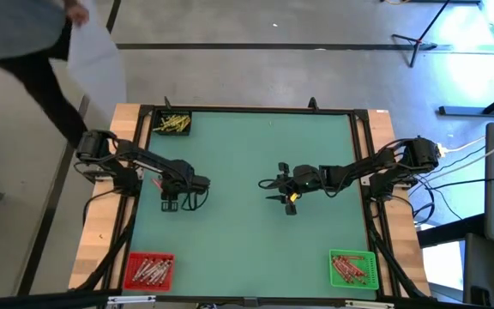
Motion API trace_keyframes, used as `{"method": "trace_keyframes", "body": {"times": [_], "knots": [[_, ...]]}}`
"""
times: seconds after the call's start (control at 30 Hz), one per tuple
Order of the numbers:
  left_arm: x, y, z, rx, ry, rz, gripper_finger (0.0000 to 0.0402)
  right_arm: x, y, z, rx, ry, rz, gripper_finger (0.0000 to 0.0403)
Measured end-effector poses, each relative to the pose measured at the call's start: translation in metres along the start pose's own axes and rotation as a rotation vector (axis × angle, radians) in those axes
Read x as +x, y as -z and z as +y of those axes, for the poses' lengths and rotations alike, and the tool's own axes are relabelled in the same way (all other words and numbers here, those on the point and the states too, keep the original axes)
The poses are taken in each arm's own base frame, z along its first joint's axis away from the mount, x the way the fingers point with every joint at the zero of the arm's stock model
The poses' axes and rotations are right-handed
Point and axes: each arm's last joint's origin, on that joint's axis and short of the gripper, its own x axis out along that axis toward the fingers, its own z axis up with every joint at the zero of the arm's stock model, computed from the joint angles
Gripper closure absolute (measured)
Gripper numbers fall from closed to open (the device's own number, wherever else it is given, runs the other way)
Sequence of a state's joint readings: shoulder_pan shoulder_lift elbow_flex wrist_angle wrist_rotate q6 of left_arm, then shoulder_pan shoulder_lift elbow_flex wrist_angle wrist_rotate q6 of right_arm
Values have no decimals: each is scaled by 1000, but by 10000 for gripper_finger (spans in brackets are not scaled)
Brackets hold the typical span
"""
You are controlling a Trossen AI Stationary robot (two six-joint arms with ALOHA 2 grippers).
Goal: Sort crayons
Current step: Put the right red crayon into the green bin
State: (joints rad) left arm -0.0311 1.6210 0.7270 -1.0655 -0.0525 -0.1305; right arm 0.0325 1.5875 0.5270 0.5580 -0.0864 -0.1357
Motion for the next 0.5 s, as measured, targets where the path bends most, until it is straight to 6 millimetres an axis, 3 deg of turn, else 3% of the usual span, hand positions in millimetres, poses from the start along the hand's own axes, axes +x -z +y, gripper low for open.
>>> {"method": "trace_keyframes", "body": {"times": [0.2, 0.5], "knots": [[3, -3, -1, -3, -1, 5, 283, 0, 0, 0, 0, 0, -1, 249], [2, -5, -1, -5, 12, -8, 362, 0, 0, 0, 0, 0, -1, 249]]}}
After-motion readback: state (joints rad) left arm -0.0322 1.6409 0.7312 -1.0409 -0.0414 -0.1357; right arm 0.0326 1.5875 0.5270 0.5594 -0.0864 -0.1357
